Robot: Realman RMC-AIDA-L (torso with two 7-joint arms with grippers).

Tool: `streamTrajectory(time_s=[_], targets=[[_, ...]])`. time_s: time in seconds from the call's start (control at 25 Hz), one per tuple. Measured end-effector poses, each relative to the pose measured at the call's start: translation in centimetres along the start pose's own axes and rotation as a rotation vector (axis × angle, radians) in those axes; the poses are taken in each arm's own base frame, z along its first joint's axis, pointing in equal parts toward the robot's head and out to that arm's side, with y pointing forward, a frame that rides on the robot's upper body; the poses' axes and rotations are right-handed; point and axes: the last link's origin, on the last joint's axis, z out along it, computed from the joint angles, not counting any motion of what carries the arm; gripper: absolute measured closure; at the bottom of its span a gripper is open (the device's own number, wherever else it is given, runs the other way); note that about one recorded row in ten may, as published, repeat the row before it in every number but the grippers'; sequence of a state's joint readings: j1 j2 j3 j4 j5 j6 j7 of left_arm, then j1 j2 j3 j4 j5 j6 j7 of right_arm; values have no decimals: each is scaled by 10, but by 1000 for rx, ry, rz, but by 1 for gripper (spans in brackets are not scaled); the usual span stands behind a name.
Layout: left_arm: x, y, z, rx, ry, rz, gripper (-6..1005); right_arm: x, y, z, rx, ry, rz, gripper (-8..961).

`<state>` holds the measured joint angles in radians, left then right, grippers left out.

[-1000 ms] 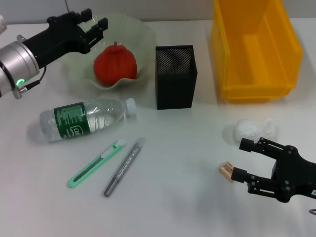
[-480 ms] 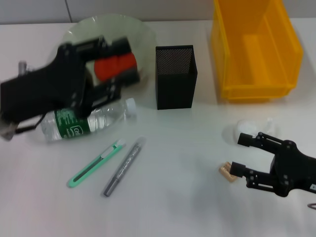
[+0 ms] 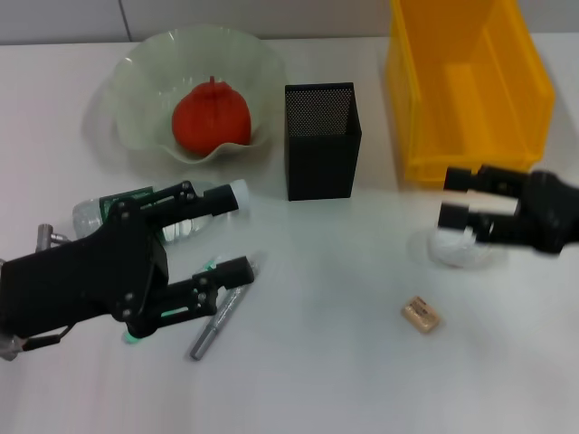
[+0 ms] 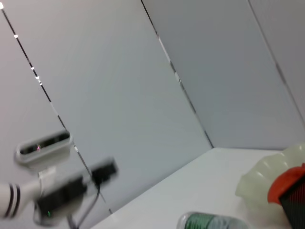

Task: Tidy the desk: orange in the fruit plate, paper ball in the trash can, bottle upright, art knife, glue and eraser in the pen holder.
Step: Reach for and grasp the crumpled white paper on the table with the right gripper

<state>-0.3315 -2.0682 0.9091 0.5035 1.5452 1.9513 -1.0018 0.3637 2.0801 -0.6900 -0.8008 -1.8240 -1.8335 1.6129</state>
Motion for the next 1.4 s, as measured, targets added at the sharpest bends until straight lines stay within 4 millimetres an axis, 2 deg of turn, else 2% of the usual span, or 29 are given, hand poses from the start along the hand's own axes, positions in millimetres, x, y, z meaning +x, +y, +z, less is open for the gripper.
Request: streamTrajectory(time_s=[0.04, 0.08, 0.16, 0.2, 0.32, 0.36, 0.52, 0.56, 0.68, 0.96, 1.2, 1.4], targets=[[-1, 1, 0, 0, -2, -2, 352, -28, -2, 2, 10, 43, 35, 228], [-2, 2, -1, 4, -4, -5, 345, -28, -2, 2, 10, 43, 35, 229], [-5, 3, -2, 16, -6, -19, 329, -63, 0, 2, 43, 84, 39, 230], [-5, 3, -2, 16, -6, -19, 321, -63, 0, 2, 43, 84, 39, 230], [-8, 3, -3, 34, -12, -28, 305, -91, 1, 1, 99, 169, 44, 232], [-10, 2, -3, 44, -19, -30, 305, -103, 0, 2, 157, 256, 64, 232], [-11, 0, -4, 56, -27, -30, 306, -112, -6, 6, 246, 384, 88, 234], [-11, -1, -3, 60, -32, -29, 305, -114, -11, 9, 290, 454, 93, 235], [-12, -2, -3, 64, -36, -27, 305, -110, -16, 13, 322, 518, 94, 236], [-13, -6, -1, 75, -49, -24, 306, -89, -23, 39, 427, 824, 53, 240], [-13, -7, 0, 77, -49, -27, 305, -78, -26, 53, 466, 921, -7, 243], [-16, -6, 0, 84, -50, -29, 305, -74, -31, 61, 484, 923, -34, 245]])
